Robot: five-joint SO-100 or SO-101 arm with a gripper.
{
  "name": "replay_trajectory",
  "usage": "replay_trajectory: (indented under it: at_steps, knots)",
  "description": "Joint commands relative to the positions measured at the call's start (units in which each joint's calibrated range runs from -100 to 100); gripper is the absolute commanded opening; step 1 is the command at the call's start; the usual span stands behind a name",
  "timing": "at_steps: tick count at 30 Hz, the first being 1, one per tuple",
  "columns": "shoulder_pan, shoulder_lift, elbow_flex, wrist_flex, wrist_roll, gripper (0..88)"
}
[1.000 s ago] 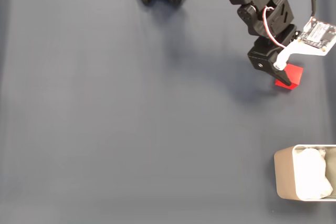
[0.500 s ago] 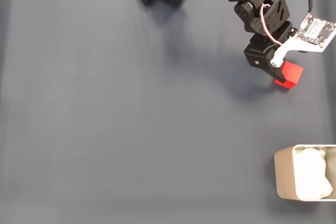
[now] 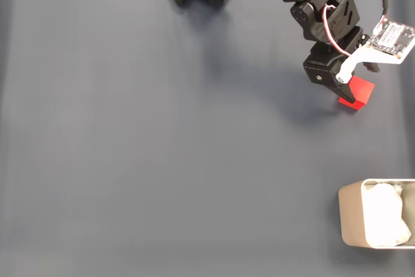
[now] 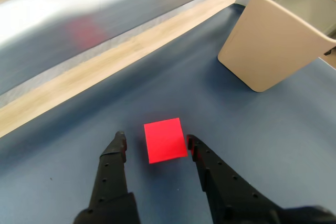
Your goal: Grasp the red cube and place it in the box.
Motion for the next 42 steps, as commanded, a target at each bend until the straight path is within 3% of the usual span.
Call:
replay_trajectory:
  at_steps: [1,42]
  knots:
    - [-0.13,0.23,-3.65,-0.11,0.63,24.7]
    - [-0.20,3.01,-4.47,1.61,5.08,12.9]
